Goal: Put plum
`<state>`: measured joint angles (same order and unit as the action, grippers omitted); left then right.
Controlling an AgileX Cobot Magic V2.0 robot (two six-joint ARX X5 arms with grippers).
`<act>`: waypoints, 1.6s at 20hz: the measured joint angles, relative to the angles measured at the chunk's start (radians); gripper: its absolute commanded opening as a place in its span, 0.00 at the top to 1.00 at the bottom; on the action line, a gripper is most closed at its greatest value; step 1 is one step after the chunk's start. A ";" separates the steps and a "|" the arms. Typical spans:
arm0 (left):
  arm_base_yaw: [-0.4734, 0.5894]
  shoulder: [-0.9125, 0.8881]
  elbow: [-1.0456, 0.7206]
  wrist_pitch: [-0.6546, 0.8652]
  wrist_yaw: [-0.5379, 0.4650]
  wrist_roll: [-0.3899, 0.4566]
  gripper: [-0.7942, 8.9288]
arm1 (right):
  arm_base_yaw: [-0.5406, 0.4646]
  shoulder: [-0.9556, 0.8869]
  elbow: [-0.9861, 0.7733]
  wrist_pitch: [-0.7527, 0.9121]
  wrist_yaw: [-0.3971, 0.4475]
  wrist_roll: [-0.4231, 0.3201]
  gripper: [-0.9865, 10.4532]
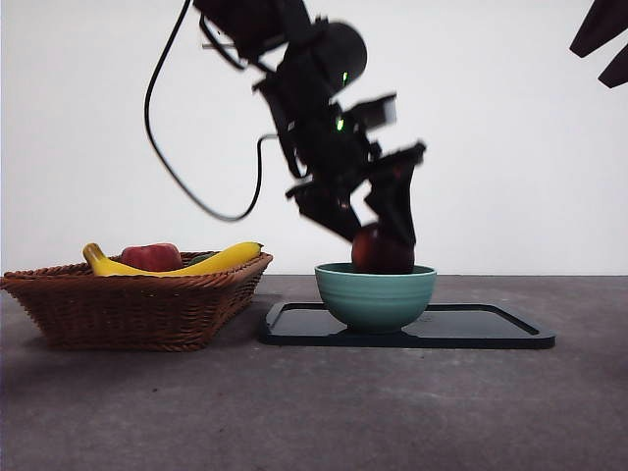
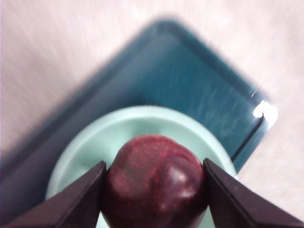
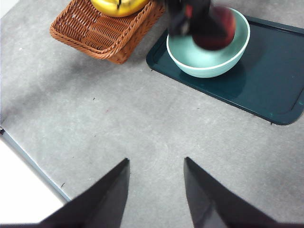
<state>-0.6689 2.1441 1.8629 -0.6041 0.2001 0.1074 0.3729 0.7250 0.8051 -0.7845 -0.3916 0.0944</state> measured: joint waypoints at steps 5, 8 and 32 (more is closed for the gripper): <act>0.008 -0.035 0.156 -0.132 0.000 0.000 0.71 | 0.000 0.000 0.000 0.000 0.000 0.000 0.75; 0.039 -0.144 0.162 -0.190 0.000 0.000 0.71 | 0.000 0.000 0.000 -0.002 0.000 0.000 0.75; 0.357 -0.649 -0.584 -0.052 0.082 0.066 0.71 | 0.000 0.000 0.000 -0.008 0.000 0.000 0.75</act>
<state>-0.3115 1.4952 1.2785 -0.6563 0.2817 0.1738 0.3729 0.7250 0.8051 -0.7929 -0.3912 0.0944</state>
